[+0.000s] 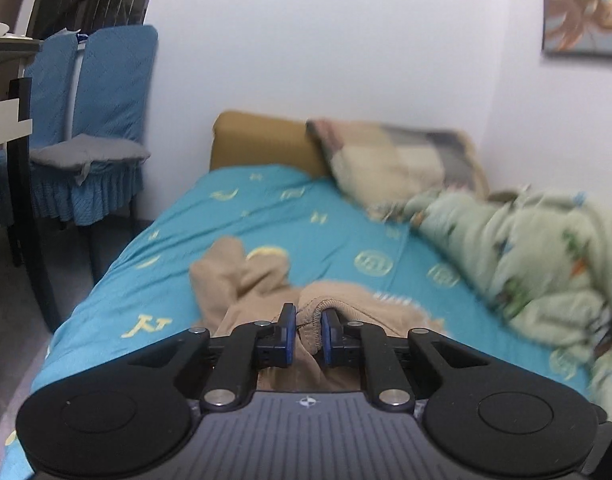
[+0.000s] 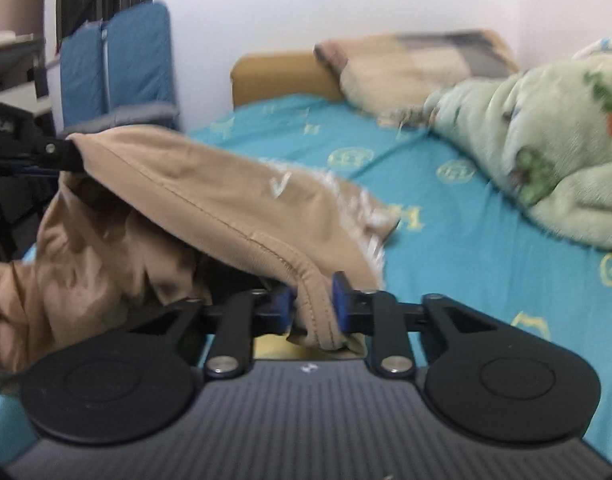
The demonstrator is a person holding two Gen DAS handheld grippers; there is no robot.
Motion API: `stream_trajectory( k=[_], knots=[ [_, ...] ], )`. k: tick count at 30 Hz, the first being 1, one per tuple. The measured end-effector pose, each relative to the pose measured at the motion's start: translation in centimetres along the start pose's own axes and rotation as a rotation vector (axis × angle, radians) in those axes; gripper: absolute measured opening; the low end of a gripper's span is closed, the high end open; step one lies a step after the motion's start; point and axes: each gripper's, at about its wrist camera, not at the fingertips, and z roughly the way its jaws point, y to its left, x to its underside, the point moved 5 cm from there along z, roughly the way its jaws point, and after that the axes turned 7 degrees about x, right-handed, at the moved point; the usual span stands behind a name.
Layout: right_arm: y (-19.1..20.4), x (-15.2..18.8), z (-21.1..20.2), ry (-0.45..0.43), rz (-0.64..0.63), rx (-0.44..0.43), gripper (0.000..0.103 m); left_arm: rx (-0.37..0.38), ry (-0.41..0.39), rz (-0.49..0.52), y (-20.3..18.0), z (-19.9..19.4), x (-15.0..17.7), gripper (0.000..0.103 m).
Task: Fold clothes
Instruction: 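Grasp the tan T-shirt with the left gripper while the right gripper grasps another part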
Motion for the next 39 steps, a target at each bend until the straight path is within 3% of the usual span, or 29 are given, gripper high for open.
stream_trajectory(
  k=[4, 9, 15, 17, 18, 20, 21, 24, 26, 30, 34, 37, 39],
  knots=[
    [-0.9, -3.9, -4.5, -0.164, 0.035, 0.013, 0.014, 0.065, -0.094, -0.009, -1.1, -4.8, -2.1, 0.013],
    [-2.4, -7.7, -12.0, -0.285, 0.086, -0.007, 0.014, 0.167, -0.183, -0.016, -3.3, -12.5, -3.5, 0.013],
    [-4.4, -8.8, -19.4, -0.29, 0.152, -0.064, 0.017, 0.247, -0.214, -0.013, -5.3, -19.9, -2.1, 0.013],
    [-4.8, -8.0, -19.9, -0.246, 0.171, -0.068, 0.029, 0.248, -0.19, -0.023, -5.5, -20.7, -0.8, 0.013],
    [-4.9, -7.4, -19.6, -0.211, 0.179, -0.061, 0.034, 0.248, -0.174, -0.03, -5.5, -20.8, -0.3, 0.013],
    [-5.0, -6.2, -18.6, -0.137, 0.191, -0.05, 0.064, 0.245, -0.132, -0.054, -5.1, -20.2, 0.4, 0.014],
    [-5.0, -5.7, -17.8, -0.096, 0.193, -0.045, 0.068, 0.243, -0.114, -0.069, -4.8, -19.6, 0.5, 0.014],
    [-4.8, -4.6, -15.8, 0.006, 0.199, -0.061, 0.068, 0.225, -0.063, -0.108, -3.6, -17.1, 0.8, 0.014],
    [-5.1, -4.2, -15.4, 0.007, 0.238, -0.052, 0.068, 0.221, -0.017, -0.126, -3.0, -15.7, 1.2, 0.014],
    [-6.0, -4.8, -16.6, -0.106, 0.273, -0.009, 0.068, 0.242, 0.067, -0.155, -2.4, -13.0, 2.0, 0.015],
    [-6.4, -5.9, -18.0, -0.226, 0.265, 0.008, 0.068, 0.262, 0.103, -0.117, -3.5, -11.8, 2.5, 0.018],
    [-6.4, -6.5, -18.5, -0.262, 0.252, 0.0, 0.068, 0.248, 0.132, -0.077, -4.5, -11.2, 3.0, 0.032],
    [-6.6, -6.6, -18.4, -0.258, 0.252, 0.0, 0.068, 0.234, 0.159, -0.042, -5.1, -10.7, 3.5, 0.046]
  ],
)
